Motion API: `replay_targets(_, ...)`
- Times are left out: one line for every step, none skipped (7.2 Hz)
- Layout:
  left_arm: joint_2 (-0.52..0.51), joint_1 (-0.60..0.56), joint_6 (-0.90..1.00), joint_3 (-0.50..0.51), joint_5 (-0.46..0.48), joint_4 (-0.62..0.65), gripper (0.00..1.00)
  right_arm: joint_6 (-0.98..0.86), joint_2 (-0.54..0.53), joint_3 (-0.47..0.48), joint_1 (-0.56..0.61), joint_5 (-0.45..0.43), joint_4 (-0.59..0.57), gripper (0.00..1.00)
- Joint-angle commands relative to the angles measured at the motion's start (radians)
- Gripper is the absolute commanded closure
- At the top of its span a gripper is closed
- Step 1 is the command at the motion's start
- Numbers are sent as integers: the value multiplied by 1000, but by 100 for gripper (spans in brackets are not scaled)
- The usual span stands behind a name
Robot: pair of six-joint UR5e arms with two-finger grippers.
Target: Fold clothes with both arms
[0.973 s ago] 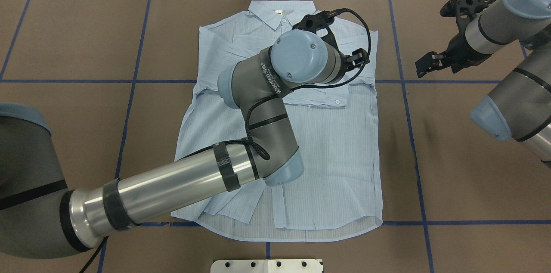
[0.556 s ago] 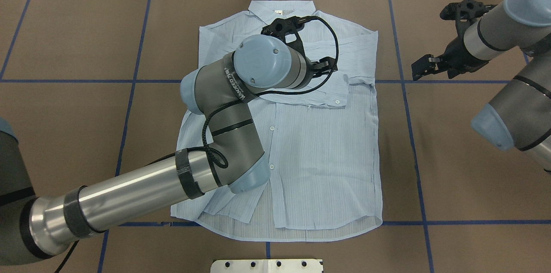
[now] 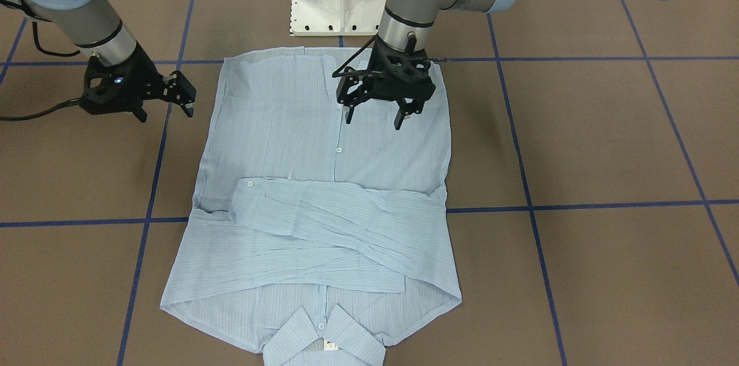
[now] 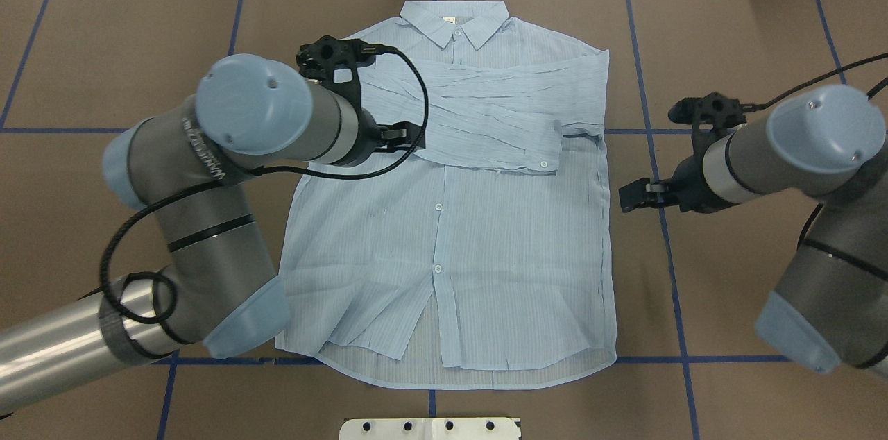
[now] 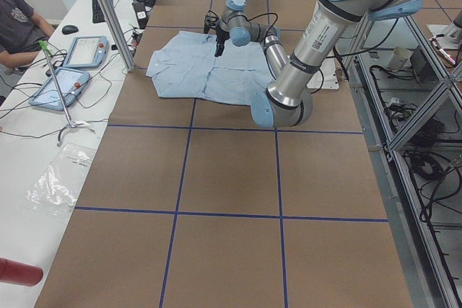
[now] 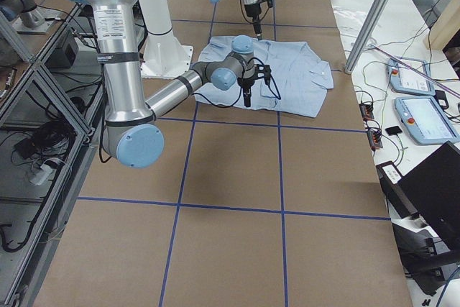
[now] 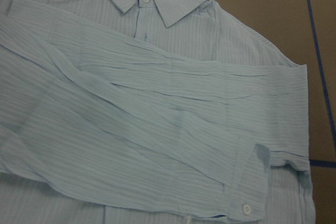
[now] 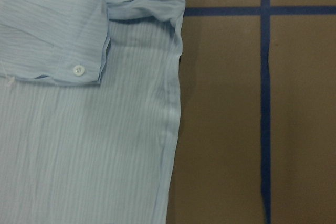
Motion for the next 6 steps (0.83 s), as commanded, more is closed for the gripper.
replay_targets(81,-5,20,-100,-30,20,0,216,-26,63,-269,-233,1,0)
replay_targets(81,-4,20,-105,-30,20,0,233,-26,63,-327,-257,1,0)
replay_targets(83,-4,18,-110,-29,20,0,235,-47,63,-340,-238,-1,0)
replay_targets(81,-2,18,-110,-29,20,0,235,-55,60,-338,-206,-2,1)
replay_targets(81,0,18,-110,-29,20,0,235,-63,59,-338,-149,-2,1)
replay_targets(80,0,18,-110,-29,18,0,254,-65,52,-338,-121,-4,2)
